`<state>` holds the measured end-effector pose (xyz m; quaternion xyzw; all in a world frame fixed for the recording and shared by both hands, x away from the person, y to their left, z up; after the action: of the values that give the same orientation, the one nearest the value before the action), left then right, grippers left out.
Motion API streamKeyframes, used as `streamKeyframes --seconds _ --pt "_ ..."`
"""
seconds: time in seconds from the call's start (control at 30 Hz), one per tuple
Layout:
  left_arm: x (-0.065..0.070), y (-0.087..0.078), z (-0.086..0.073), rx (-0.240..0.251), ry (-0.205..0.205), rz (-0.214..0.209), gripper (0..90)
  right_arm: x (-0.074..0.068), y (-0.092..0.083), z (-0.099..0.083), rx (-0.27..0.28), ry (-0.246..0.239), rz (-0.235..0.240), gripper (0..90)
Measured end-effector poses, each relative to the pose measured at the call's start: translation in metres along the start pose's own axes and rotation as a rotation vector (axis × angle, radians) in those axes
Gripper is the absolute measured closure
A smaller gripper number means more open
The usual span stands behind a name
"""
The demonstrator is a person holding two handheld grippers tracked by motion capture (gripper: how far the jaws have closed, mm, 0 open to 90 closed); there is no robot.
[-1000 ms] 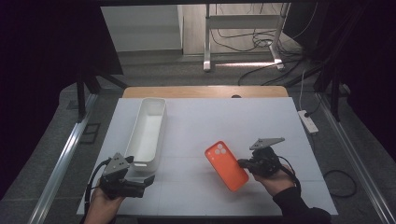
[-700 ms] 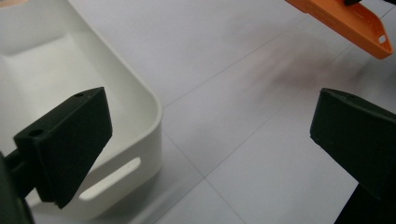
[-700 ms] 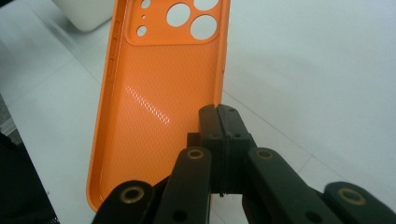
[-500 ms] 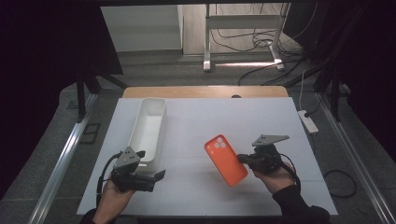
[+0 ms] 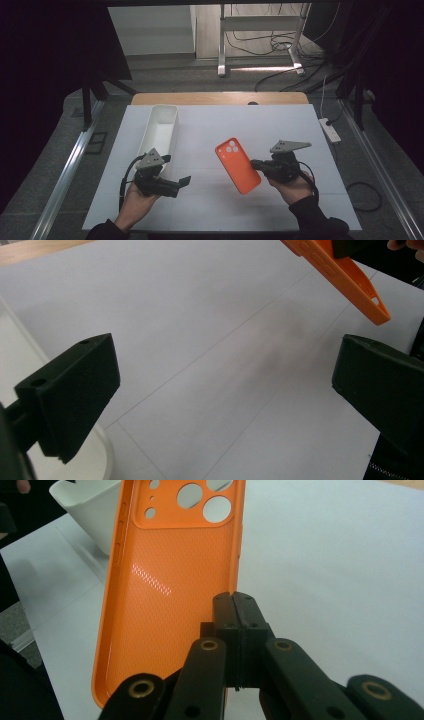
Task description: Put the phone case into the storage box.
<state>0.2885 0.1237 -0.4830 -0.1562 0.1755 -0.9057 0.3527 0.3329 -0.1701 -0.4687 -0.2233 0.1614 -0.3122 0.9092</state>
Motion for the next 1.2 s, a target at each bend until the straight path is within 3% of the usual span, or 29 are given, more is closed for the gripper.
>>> streamKeyframes --seconds 0.37,0.83,1.2 --pt "0.005 0.022 0.012 -0.005 -0.023 -0.07 0.0 -0.005 0.003 0.007 0.03 -0.011 0.002 89.5" --pt "0.015 0.049 0.028 -0.012 -0.048 -0.142 0.0 -0.016 0.013 0.013 0.041 -0.062 0.002 89.5" --pt "0.02 0.064 0.04 -0.007 -0.105 -0.223 0.1 -0.023 0.019 0.018 0.061 -0.077 0.01 89.5"
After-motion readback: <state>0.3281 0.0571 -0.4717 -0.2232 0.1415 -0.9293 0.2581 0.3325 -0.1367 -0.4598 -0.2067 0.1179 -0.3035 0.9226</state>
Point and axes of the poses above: each handheld gripper's, and its own axes: y roughly forward along the jaws, z roughly out of its top, x roughly to its right, the point moved 6 cm from there along y, roughly forward along the jaws, and after that the axes turned 7 degrees about x, right-handed, at the moved point
